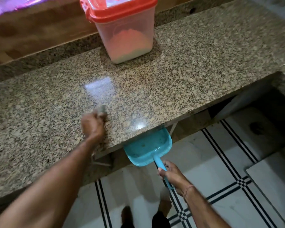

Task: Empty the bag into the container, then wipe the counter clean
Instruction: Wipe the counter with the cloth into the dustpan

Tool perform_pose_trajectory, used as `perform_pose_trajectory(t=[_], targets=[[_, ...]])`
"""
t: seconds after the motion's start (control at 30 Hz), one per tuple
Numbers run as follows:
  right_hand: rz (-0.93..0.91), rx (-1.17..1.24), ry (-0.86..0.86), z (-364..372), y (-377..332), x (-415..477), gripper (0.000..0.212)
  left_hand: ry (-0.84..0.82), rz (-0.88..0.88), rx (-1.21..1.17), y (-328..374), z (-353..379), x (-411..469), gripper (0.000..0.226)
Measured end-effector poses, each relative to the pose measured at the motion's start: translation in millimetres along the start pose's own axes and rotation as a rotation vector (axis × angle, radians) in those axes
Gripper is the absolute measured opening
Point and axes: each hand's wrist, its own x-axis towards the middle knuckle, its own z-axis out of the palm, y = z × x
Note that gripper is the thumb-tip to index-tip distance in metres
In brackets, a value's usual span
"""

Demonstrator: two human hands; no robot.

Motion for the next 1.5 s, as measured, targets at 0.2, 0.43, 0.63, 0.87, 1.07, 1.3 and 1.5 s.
perform_pose_trajectory(t=[0.2, 0.43, 0.63, 0.87, 1.07, 1.3, 1.5], targets=[[0.011, 0.043, 0.019, 8.8, -0.4, 20.1, 0.013, 0.192, -0.198, 0.146, -40.0, -24.0, 26.3, 0.034], [0.022, 0.062, 0.116, 42.2, -18.3, 34.8, 0.009, -0.406, 0.275, -0.231, 35.5, 40.8, 10.6, 0.043], [0.059, 0.073, 0.201, 60.7, -27.5, 36.3, 0.012, 0.089, -0.05, 0.034, -32.3, -43.7, 150.4, 0.046], [0.108, 0.205, 0.275, 72.4, -31.8, 38.6, 0.011, -0.252, 0.435, 0.068, 25.1, 27.4, 98.7, 0.037], [0.11, 0.197, 0.294, 61.2, -42.6, 29.4, 0.016, -0.436, 0.564, 0.022, 58.7, 69.6, 121.6, 0.037], [0.149, 0.195, 0.373, 39.2, -29.8, 23.4, 0.009, -0.262, 0.331, 0.0, -49.9, 223.0, 334.7, 0.045], [0.173, 0.203, 0.418, 25.9, -20.1, 22.9, 0.011, -0.718, 0.75, -0.094, 101.3, 112.5, 74.5, 0.034]])
